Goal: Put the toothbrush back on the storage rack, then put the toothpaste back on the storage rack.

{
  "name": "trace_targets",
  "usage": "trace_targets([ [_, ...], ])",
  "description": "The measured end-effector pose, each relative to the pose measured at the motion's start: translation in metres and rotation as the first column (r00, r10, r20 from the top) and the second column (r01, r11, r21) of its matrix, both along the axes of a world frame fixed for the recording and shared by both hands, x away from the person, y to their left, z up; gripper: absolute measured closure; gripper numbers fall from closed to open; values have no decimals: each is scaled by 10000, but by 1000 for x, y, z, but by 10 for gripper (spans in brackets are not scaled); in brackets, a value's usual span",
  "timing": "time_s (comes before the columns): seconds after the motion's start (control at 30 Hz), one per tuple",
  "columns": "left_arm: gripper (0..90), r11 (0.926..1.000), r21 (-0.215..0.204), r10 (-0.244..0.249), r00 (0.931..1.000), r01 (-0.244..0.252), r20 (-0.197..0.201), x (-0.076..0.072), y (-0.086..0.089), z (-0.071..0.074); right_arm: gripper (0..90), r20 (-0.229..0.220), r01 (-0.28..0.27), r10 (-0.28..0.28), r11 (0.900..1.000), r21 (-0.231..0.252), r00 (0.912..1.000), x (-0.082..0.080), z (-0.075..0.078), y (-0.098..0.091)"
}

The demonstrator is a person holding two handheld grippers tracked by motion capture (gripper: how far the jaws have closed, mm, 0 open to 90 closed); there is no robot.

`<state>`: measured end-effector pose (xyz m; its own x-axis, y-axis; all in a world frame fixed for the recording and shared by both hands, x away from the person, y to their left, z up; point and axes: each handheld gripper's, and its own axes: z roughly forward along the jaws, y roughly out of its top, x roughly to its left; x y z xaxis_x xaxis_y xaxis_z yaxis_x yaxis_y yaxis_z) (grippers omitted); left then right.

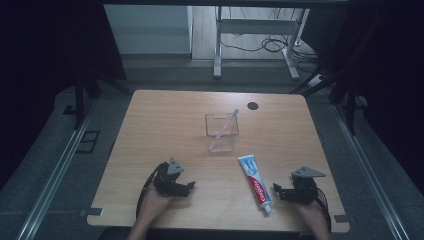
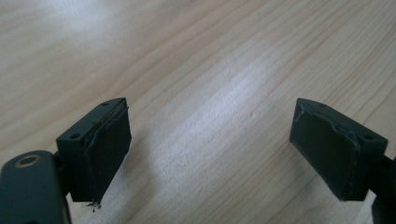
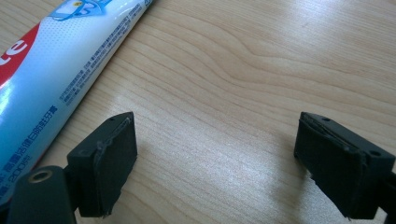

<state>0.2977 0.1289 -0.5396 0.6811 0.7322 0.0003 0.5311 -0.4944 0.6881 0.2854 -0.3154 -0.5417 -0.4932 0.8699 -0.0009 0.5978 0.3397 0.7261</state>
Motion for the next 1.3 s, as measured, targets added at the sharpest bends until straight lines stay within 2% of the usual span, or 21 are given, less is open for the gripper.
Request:
trace_targets([
  [0.07, 129, 10000, -7, 5, 10000, -5, -84, 0, 1, -3, 130, -1, 2, -2, 10000, 7, 10000, 0, 0, 0],
  [0.1, 130, 9997, -208, 86, 9998, -89, -165, 1, 1, -4, 131, 13, -16, 16, 10000, 16, 10000, 0, 0, 0],
  [0.37, 131, 9997, -218, 133, 9997, -137, -181, 1, 2, -4, 132, -26, -197, 198, 9997, 151, 9998, 0, 0, -1],
  [0.6, 131, 9996, -226, 192, 9996, -197, -183, 1, 2, -5, 129, -288, -447, 457, 9983, 366, 9985, -3, 7, 1],
  [0.67, 131, 9995, -228, 196, 9996, -200, -182, 1, 2, -5, 129, -482, -472, 493, 9979, 447, 9976, -3, 10, 2],
  [0.8, 132, 9995, -227, 201, 9996, -205, -179, 1, 2, -5, 138, -591, -436, 479, 9964, 724, 9971, -5, 16, 4],
  [0.93, 132, 9993, -224, 292, 9994, -296, -178, 0, 1, -4, 223, -547, -613, 671, 9929, 1016, 9962, -6, 23, 7],
  [1.13, 133, 9993, -205, 322, 9993, -325, -174, 0, 1, -4, 353, -505, -960, 1026, 9881, 1202, 9934, -10, 32, 11],
  [1.3, 133, 9992, -208, 344, 9993, -347, -174, 0, 1, -4, 479, -544, -1528, 1605, 9804, 1242, 9855, -14, 40, 17],
])
